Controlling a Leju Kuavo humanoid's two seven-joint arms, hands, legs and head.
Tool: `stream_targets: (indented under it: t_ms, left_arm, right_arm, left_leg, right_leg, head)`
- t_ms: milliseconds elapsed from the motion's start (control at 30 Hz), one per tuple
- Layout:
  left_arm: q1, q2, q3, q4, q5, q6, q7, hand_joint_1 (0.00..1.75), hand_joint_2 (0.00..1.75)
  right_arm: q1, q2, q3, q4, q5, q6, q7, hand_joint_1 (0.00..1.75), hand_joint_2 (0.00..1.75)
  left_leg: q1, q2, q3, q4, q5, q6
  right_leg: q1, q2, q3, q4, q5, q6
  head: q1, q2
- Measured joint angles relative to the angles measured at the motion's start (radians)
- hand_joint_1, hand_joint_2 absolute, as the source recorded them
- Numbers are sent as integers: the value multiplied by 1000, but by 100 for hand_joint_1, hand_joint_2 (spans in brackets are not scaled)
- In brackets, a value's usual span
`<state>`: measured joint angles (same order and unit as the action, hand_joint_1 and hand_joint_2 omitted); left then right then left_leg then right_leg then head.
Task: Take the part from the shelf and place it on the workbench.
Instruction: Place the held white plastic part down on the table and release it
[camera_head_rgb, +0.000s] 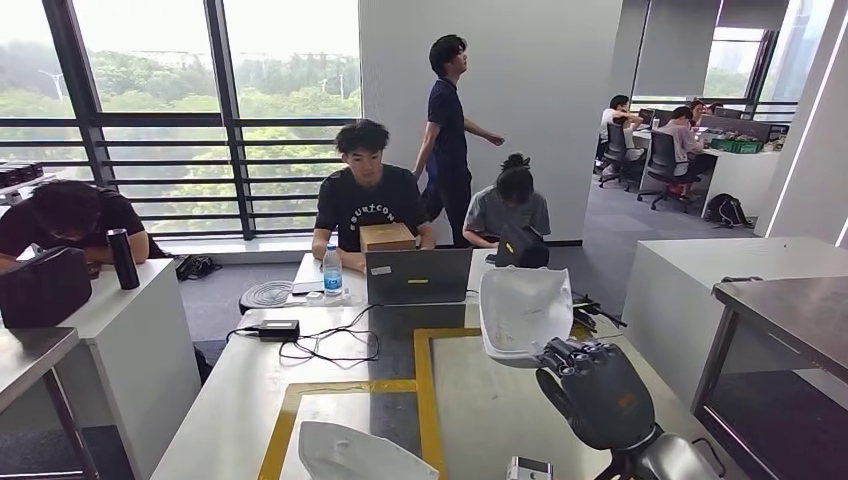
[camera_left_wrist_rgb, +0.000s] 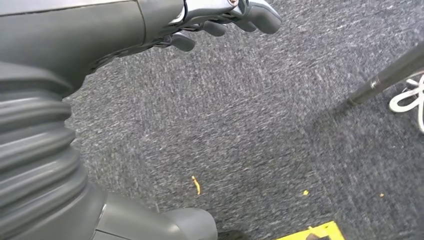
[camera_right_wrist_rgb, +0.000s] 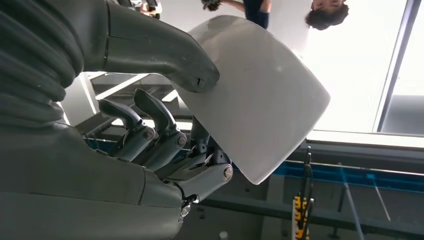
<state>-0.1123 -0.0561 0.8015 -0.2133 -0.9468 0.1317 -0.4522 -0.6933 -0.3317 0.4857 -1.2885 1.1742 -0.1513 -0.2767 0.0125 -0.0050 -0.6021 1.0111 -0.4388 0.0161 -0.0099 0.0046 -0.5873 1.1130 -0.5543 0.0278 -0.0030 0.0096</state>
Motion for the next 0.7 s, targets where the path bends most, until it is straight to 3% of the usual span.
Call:
stream_targets:
  t_ms: [67,100,133,167,233,300,400,467,567,600,633,667,700]
  left_arm:
    - [0,0,0,0,0,0,0,0,175]
    - [1,-1,0,0,0,0,0,0,175]
    - [2,-1,0,0,0,0,0,0,175]
    - [3,-2,0,0,0,0,0,0,175]
    - [4,-4,0,1,0,0,0,0,175]
    - [4,-5,0,1,0,0,-1,0,175]
    - [3,-5,0,0,-3,0,-2,0,175]
    - [0,-7,0,0,-5,0,-1,0,175]
    - [0,-8,0,0,-6,-3,2,0,175]
    - [1,-8,0,0,-6,-5,4,0,175]
    - [1,-8,0,1,-6,-6,5,0,175]
    - [2,-8,0,1,-6,-7,6,0,175]
    - [2,-8,0,1,-6,-7,6,0,175]
  right_arm:
    - [3,0,0,8,-4,0,0,175,175]
    - [6,0,0,13,-5,-1,-1,175,175]
    - [9,0,0,17,-7,-1,-2,175,175]
    - [10,0,0,21,-8,-3,-3,175,175]
    - [11,0,0,26,-11,-7,-4,175,175]
    - [12,0,0,30,-12,-10,-3,175,175]
    - [16,0,1,33,-13,-12,-1,175,175]
    - [18,-1,1,34,-13,-14,2,175,175]
    - [26,-1,1,38,-14,-15,3,175,175]
    - [30,-1,1,41,-16,-15,2,175,175]
    - [34,-1,1,43,-18,-15,1,175,175]
    - [36,-2,1,46,-20,-16,-1,175,175]
    - [38,-2,0,49,-22,-16,-3,175,175]
  left_leg:
    - [0,0,8,1,-10,4]
    - [0,0,13,1,-16,4]
    - [1,-1,20,2,-22,3]
    - [1,-1,28,3,-29,1]
    - [0,-2,44,6,-45,-7]
    - [-2,-4,52,8,-57,-19]
    - [-3,-3,59,4,-66,-37]
    - [-2,-1,44,42,-88,-47]
    - [-1,0,-64,230,-155,-54]
    - [-1,0,-99,279,-161,-54]
    - [-1,0,-117,292,-147,-54]
    - [-1,0,-116,266,-114,-52]
    - [-1,0,-96,206,-67,-49]
  right_leg:
    - [-2,0,-85,137,-44,6]
    - [-3,0,-120,180,-45,8]
    - [-4,0,-135,182,-24,8]
    - [-5,-1,-130,145,16,7]
    - [-5,-2,-81,6,104,4]
    - [-1,-3,-44,-81,133,-5]
    - [1,-1,-33,-96,122,-24]
    - [-4,-1,-21,-102,118,-38]
    - [-2,-1,-8,-103,107,-51]
    - [-1,-1,-4,-103,102,-52]
    - [0,1,1,-103,98,-52]
    - [0,2,9,-102,92,-51]
    - [0,2,18,-102,85,-49]
  head:
    - [1,0]
    - [2,0]
    - [2,0]
    - [2,0]
    - [2,0]
    - [2,0]
    - [1,0]
    - [0,0]
    - [-2,0]
    - [-2,0]
    - [-2,0]
    - [-2,0]
    - [-3,0]
